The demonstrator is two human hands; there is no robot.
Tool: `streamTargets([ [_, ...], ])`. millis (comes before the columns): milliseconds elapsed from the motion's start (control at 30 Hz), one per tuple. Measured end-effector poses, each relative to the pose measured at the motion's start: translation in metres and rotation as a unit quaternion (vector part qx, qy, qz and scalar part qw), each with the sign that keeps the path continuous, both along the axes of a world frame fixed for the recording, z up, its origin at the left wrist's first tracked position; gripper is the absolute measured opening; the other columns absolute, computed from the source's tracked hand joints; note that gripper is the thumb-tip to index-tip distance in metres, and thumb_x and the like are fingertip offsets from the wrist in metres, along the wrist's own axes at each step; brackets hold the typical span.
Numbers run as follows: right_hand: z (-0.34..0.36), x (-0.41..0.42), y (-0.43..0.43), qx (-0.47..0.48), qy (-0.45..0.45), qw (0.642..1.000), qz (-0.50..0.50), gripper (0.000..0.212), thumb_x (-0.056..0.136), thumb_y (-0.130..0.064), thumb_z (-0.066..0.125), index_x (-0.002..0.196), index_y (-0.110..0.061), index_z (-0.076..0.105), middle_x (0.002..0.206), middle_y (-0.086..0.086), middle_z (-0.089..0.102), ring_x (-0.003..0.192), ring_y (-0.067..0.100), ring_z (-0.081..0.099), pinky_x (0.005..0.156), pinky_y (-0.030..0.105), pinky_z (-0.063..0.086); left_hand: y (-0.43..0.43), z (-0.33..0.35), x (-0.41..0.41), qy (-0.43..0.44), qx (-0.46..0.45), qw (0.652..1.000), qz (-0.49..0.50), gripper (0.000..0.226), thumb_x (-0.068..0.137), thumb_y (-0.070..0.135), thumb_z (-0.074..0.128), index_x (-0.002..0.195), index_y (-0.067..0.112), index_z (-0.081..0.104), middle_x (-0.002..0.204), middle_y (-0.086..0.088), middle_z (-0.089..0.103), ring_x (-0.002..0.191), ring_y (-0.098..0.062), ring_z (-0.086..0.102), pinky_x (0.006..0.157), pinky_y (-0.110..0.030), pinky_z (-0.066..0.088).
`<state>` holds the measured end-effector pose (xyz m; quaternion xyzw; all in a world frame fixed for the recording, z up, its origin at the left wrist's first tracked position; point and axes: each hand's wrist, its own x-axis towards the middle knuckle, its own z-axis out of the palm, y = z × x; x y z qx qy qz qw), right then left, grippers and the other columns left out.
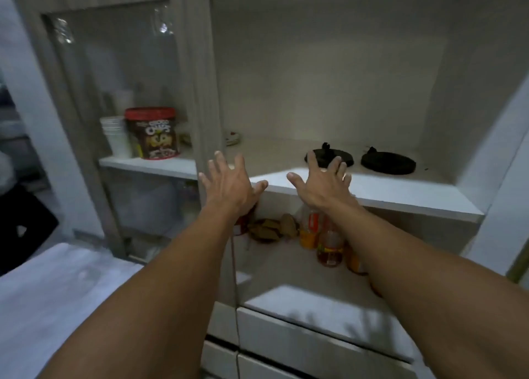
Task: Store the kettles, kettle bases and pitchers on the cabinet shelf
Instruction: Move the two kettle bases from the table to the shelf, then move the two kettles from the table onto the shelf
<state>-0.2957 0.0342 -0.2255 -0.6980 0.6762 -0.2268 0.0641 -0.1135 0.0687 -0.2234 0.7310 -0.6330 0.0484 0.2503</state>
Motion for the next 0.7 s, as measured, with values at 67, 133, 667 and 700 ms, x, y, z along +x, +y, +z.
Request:
streamTargets([
  [67, -0.002, 0.043, 0.025, 0.006, 0.008, 0.999, 0.038, 0.08, 0.095, -0.069, 0.032, 0.159, -0.032, 0.002, 0.161, 0.034, -0.009, 0.151, 0.047, -0.01, 0.12, 0.059, 0.0, 0.046, -0.002, 0.042, -0.016, 0.006, 0.999, 0.042, 0.087, 0.088, 0.065, 0.05, 0.154, 0.022, 0.013, 0.162, -0.023, -0.004, 0.149, -0.043, 0.0, 0.115, -0.063, 0.006],
  [133, -0.003, 0.097, 0.049, 0.005, 0.014, 0.996, 0.087, 0.08, 0.094, -0.07, 0.033, 0.159, -0.034, 0.002, 0.161, 0.035, -0.006, 0.151, 0.047, -0.007, 0.121, 0.059, 0.002, 0.095, -0.004, 0.09, -0.029, 0.012, 0.994, 0.103, 0.089, 0.088, 0.066, 0.049, 0.155, 0.021, 0.01, 0.162, -0.023, -0.006, 0.149, -0.043, -0.001, 0.114, -0.064, 0.005],
  [667, -0.087, 0.403, 0.26, 0.11, 0.086, 0.846, 0.514, 0.076, 0.097, -0.067, 0.031, 0.159, -0.032, 0.007, 0.163, 0.029, -0.01, 0.152, 0.044, -0.005, 0.119, 0.06, 0.006, 0.4, -0.077, 0.288, 0.074, 0.088, 0.849, 0.516, 0.081, 0.091, 0.059, 0.05, 0.152, 0.018, 0.018, 0.161, -0.021, 0.003, 0.147, -0.044, 0.007, 0.114, -0.066, 0.012],
  [700, -0.096, 0.412, 0.266, 0.123, 0.097, 0.834, 0.529, 0.075, 0.097, -0.067, 0.032, 0.159, -0.031, 0.009, 0.163, 0.029, -0.009, 0.152, 0.044, -0.002, 0.119, 0.06, 0.007, 0.406, -0.087, 0.291, 0.092, 0.093, 0.836, 0.533, 0.078, 0.091, 0.058, 0.051, 0.151, 0.018, 0.02, 0.161, -0.021, 0.004, 0.146, -0.044, 0.009, 0.113, -0.066, 0.014],
])
